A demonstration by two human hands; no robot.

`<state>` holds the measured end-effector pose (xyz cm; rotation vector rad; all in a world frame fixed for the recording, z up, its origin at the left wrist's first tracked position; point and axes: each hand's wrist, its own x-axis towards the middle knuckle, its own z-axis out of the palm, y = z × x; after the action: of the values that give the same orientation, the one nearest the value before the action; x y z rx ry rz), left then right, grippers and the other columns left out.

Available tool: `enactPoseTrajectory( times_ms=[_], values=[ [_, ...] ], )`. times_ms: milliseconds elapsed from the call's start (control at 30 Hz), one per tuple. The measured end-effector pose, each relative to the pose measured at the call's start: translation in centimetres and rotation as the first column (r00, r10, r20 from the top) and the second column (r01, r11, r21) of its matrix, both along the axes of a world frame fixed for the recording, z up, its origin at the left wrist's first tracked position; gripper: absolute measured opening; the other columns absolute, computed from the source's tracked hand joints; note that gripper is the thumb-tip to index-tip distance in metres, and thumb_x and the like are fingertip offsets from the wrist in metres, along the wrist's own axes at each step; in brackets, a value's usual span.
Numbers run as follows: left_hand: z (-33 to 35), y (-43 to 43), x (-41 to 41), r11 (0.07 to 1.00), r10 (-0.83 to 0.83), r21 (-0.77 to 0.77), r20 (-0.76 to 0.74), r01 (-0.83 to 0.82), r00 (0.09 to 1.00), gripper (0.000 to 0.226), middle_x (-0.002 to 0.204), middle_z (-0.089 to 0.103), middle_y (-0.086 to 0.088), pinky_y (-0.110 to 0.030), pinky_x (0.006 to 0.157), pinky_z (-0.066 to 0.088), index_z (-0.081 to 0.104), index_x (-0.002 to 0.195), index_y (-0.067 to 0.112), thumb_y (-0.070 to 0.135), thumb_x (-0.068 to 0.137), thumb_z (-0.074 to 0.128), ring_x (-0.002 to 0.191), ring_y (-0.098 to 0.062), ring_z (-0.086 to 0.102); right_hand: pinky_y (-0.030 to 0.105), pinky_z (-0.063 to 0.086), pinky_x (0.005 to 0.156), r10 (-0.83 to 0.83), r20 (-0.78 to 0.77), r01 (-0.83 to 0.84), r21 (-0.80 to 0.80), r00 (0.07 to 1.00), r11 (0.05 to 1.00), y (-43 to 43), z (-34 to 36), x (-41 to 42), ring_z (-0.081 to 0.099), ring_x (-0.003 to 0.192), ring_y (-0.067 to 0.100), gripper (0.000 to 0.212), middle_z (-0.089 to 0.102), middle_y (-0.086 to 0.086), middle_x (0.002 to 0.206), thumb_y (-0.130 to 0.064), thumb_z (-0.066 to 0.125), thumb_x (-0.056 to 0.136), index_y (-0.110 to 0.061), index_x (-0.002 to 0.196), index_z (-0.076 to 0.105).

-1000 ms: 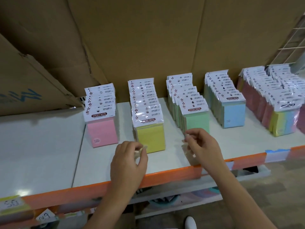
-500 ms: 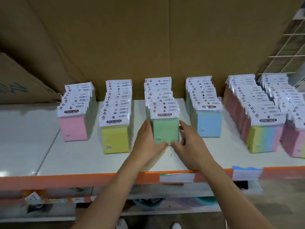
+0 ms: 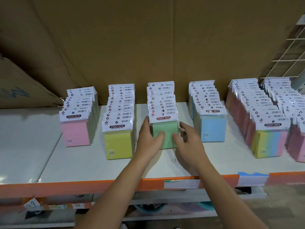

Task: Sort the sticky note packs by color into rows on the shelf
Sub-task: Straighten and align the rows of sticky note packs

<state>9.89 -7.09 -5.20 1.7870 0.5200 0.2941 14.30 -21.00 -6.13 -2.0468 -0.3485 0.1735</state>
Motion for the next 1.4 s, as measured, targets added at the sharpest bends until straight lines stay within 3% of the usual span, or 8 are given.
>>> enactPoseTrajectory(
  times_ms=[133, 267, 333, 567, 733, 900, 1067, 1400],
  values=[
    [1.0, -0.4, 1.2, 0.982, 0.046, -0.183, 0.026, -0.040, 0.999, 0.050, 0.123, 0.064, 0.016, -0.012, 0.073, 0.048, 0.046, 0.137, 0.038, 0.017, 0.092, 0.056, 0.105, 0.001, 0.060, 0.007, 0.046, 0.079, -0.038, -0.208, 0.082, 0.210, 0.977, 0.974, 2.2, 0.8, 1.0, 0.055, 0.116, -0.007, 0.053, 0.055, -0.011, 0.139, -0.042, 0.047, 0.101, -0.027, 0.151, 0.036],
    [1.8, -0.3, 2.1, 0.950, 0.060, -0.310, 0.028, -0.048, 0.998, 0.045, 0.114, 0.070, 0.015, -0.024, 0.075, 0.053, 0.055, 0.127, 0.040, 0.037, 0.082, 0.051, 0.099, -0.008, 0.068, 0.039, 0.054, 0.097, -0.002, -0.311, 0.120, 0.361, 0.950, 0.925, 4.4, 0.9, 1.1, 0.064, 0.110, 0.008, 0.038, 0.062, -0.013, 0.127, -0.046, 0.042, 0.103, -0.040, 0.141, 0.043],
    [1.7, -0.2, 2.3, 0.947, 0.069, -0.315, 0.029, -0.056, 0.997, 0.048, 0.112, 0.070, 0.015, -0.028, 0.080, 0.053, 0.057, 0.125, 0.038, 0.039, 0.078, 0.048, 0.101, -0.009, 0.067, 0.044, 0.052, 0.100, -0.020, -0.305, 0.135, 0.362, 0.952, 0.922, 4.9, 0.6, 1.0, 0.062, 0.112, 0.011, 0.037, 0.062, -0.012, 0.128, -0.047, 0.041, 0.103, -0.041, 0.139, 0.044],
    [1.9, 0.5, 2.8, 0.932, 0.068, -0.360, 0.028, -0.054, 0.997, 0.038, 0.097, 0.074, 0.018, -0.024, 0.068, 0.052, 0.063, 0.113, 0.036, 0.043, 0.080, 0.047, 0.085, -0.004, 0.071, 0.036, 0.059, 0.088, -0.014, -0.334, 0.160, 0.415, 0.942, 0.895, 5.0, 0.3, 1.6, 0.069, 0.101, 0.005, 0.037, 0.065, -0.015, 0.122, -0.049, 0.043, 0.101, -0.042, 0.138, 0.045],
    [1.8, 0.6, 3.8, 0.918, 0.037, -0.396, 0.061, -0.010, 0.997, 0.041, 0.108, 0.074, 0.010, -0.039, 0.086, 0.057, 0.060, 0.122, 0.037, 0.042, 0.083, 0.046, 0.097, -0.015, 0.071, 0.020, 0.055, 0.070, -0.015, -0.332, 0.159, 0.412, 0.943, 0.897, 5.3, 0.9, 3.0, 0.071, 0.092, 0.001, 0.033, 0.071, -0.023, 0.106, -0.050, 0.040, 0.102, -0.042, 0.132, 0.053],
    [1.6, 0.3, 3.8, 0.935, 0.020, -0.355, 0.082, 0.011, 0.996, 0.041, 0.104, 0.073, 0.019, -0.024, 0.072, 0.053, 0.057, 0.123, 0.043, 0.044, 0.083, 0.047, 0.089, -0.004, 0.071, 0.035, 0.058, 0.083, -0.014, -0.345, 0.171, 0.429, 0.938, 0.887, 5.1, 0.2, 3.3, 0.072, 0.096, 0.008, 0.026, 0.072, -0.020, 0.106, -0.057, 0.039, 0.096, -0.052, 0.113, 0.059],
    [1.9, 1.2, 4.6, 0.900, 0.012, -0.435, 0.073, 0.021, 0.997, 0.036, 0.104, 0.075, 0.009, -0.037, 0.075, 0.059, 0.058, 0.119, 0.043, 0.045, 0.085, 0.047, 0.090, -0.015, 0.074, 0.037, 0.058, 0.083, -0.003, -0.336, 0.159, 0.436, 0.942, 0.886, 5.3, 0.7, 4.0, 0.073, 0.093, 0.011, 0.040, 0.073, -0.015, 0.109, -0.061, 0.040, 0.092, -0.046, 0.125, 0.057],
    [1.6, 1.9, 5.8, 0.854, -0.016, -0.517, 0.069, 0.050, 0.997, 0.032, 0.103, 0.076, 0.003, -0.030, 0.067, 0.058, 0.061, 0.120, 0.033, 0.040, 0.091, 0.049, 0.091, -0.020, 0.074, 0.048, 0.057, 0.092, 0.076, -0.383, 0.118, 0.457, 0.921, 0.881, 5.3, 0.7, 5.0, 0.075, 0.091, 0.017, 0.035, 0.075, -0.008, 0.105, -0.059, 0.042, 0.097, -0.042, 0.124, 0.057]
  ],
)
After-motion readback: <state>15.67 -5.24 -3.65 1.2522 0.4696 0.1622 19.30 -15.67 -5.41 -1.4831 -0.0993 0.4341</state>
